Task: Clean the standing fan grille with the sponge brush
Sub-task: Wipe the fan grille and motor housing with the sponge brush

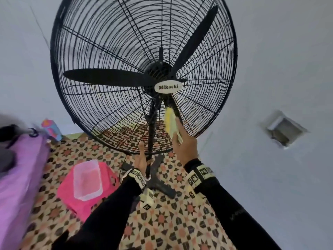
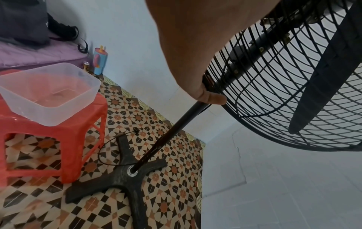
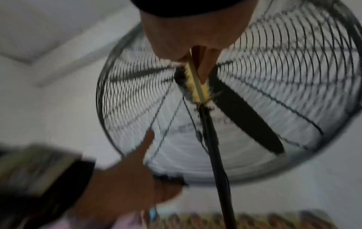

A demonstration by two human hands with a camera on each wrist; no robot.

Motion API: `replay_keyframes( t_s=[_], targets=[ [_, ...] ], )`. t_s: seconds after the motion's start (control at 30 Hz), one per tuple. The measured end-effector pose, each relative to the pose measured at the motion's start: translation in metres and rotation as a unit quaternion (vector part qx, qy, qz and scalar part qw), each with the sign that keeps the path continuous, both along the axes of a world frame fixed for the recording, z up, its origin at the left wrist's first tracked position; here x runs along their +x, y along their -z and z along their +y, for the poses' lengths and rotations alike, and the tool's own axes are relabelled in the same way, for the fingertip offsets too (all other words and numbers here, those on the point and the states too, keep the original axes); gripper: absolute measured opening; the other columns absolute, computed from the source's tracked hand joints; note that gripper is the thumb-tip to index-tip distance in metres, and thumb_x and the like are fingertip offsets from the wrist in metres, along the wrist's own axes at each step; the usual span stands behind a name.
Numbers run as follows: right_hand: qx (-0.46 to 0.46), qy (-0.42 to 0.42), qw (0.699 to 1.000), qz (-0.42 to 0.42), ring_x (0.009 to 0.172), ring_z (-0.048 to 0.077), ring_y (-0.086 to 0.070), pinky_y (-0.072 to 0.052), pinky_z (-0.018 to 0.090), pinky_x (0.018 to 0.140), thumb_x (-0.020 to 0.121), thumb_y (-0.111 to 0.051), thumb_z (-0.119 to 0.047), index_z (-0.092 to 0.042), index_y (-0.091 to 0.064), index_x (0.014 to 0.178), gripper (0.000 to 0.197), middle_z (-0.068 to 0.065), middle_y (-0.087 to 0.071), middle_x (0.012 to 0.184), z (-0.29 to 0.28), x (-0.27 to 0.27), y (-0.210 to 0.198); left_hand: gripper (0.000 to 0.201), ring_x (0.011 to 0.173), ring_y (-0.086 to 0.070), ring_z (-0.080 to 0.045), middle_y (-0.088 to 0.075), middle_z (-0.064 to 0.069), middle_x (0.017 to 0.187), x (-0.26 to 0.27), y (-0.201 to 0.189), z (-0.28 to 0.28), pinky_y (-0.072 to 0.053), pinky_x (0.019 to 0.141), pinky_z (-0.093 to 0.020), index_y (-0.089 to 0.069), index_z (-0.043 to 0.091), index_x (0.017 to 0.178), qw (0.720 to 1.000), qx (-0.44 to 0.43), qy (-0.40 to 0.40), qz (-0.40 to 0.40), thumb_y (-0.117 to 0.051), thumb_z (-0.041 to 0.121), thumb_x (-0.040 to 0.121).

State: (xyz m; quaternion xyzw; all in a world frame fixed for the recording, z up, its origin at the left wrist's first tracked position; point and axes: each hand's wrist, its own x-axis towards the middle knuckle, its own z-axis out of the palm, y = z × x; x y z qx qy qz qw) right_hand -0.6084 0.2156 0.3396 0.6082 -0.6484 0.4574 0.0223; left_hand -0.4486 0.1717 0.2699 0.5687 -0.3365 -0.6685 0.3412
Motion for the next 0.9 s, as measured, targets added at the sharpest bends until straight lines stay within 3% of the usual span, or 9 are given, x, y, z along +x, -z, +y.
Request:
replay_keyframes(
  t_s=[0.07,0.17,0.23,0.33,0.43,0.53,0.63,0.77,0.9],
  targets=[
    [0.056,-0.006,0.998,0.023,0.04,0.006,-0.028,-0.034,0.019,0.039,0.099,-0.059,-0.017,-0.027,-0.034,0.157,0.063,-0.009,-0.038,0.051,0.024,0.004,0.036,0.072,0.092,-0.071,-0.027,-0.073,0.009,0.087,0.0,-0.005,-0.001,-0.054,0.077,-0.035,-0.061,0.026,0.11,1.0,-0.006,0.006,0.017,-0.03,0.087,0.085],
    [0.071,0.017,0.997,0.005,0.039,0.004,-0.03,-0.039,0.027,0.036,0.098,-0.06,-0.018,-0.027,-0.036,0.155,0.063,-0.006,-0.045,0.051,0.038,0.007,0.047,0.113,0.1,-0.074,-0.025,-0.061,-0.013,0.138,0.0,0.007,-0.006,-0.057,0.081,-0.032,-0.033,0.015,0.16,0.999,-0.02,-0.007,0.03,-0.034,0.095,0.08],
    [-0.004,0.042,0.999,-0.025,0.043,0.002,-0.042,-0.046,0.018,0.041,0.102,-0.056,-0.019,-0.026,-0.039,0.154,0.056,-0.004,-0.061,0.065,0.023,0.012,0.025,0.13,0.101,-0.075,-0.024,-0.062,-0.013,0.137,0.0,0.022,-0.007,-0.058,0.077,-0.029,-0.026,0.022,0.164,0.999,-0.03,0.002,0.023,-0.037,0.105,0.065],
    [-0.078,0.04,0.996,-0.029,0.056,0.005,-0.057,-0.045,0.001,0.058,0.104,-0.055,-0.019,-0.023,-0.04,0.154,0.052,0.006,-0.075,0.1,0.005,0.016,0.008,0.113,0.098,-0.074,-0.019,-0.055,0.0,0.136,0.0,0.015,-0.007,-0.058,0.088,-0.034,-0.032,0.026,0.161,0.998,-0.053,-0.002,0.024,-0.035,0.099,0.075],
    [0.005,0.003,1.0,-0.013,0.071,0.006,-0.065,-0.06,0.021,0.068,0.102,-0.057,-0.015,-0.032,-0.033,0.157,0.062,0.008,-0.074,0.106,0.024,0.019,0.056,0.099,0.103,-0.072,-0.026,-0.051,0.004,0.129,0.003,0.004,-0.005,-0.056,0.101,-0.045,-0.038,0.018,0.157,0.998,-0.051,0.004,0.037,-0.035,0.087,0.086],
    [0.12,-0.016,0.992,-0.041,0.058,0.01,-0.056,-0.058,0.038,0.058,0.104,-0.052,-0.026,-0.055,-0.018,0.154,0.067,-0.003,-0.063,0.075,0.054,0.011,0.099,0.102,0.105,-0.072,-0.029,-0.063,-0.002,0.126,0.005,0.005,-0.006,-0.059,0.096,-0.042,-0.04,0.02,0.153,0.998,-0.053,0.009,0.028,-0.037,0.09,0.079],
    [0.082,-0.009,0.994,-0.074,0.069,0.003,-0.063,-0.059,0.022,0.065,0.105,-0.051,-0.027,-0.046,-0.027,0.155,0.059,-0.004,-0.071,0.093,0.05,0.013,0.073,0.109,0.103,-0.074,-0.028,-0.067,-0.007,0.129,0.003,0.016,-0.008,-0.059,0.092,-0.037,-0.041,0.019,0.154,0.999,-0.051,0.005,0.015,-0.037,0.095,0.075],
    [-0.046,0.01,0.998,-0.05,0.126,-0.003,-0.055,-0.048,0.013,0.099,0.103,-0.057,-0.013,-0.014,-0.045,0.152,0.05,0.001,-0.057,0.144,0.028,0.021,0.04,0.101,0.118,-0.067,-0.033,-0.051,-0.016,0.152,0.003,0.004,-0.006,-0.051,0.084,-0.026,-0.025,0.023,0.163,0.998,-0.044,0.022,0.03,-0.033,0.087,0.085],
    [0.038,0.006,0.999,-0.021,0.111,0.003,-0.061,-0.053,0.018,0.091,0.101,-0.061,-0.01,-0.027,-0.042,0.152,0.057,0.001,-0.064,0.134,0.045,0.02,0.091,0.09,0.115,-0.066,-0.033,-0.045,-0.017,0.157,0.004,0.005,-0.009,-0.05,0.097,-0.036,-0.028,0.018,0.162,0.997,-0.05,0.035,0.041,-0.029,0.077,0.094]
  ],
)
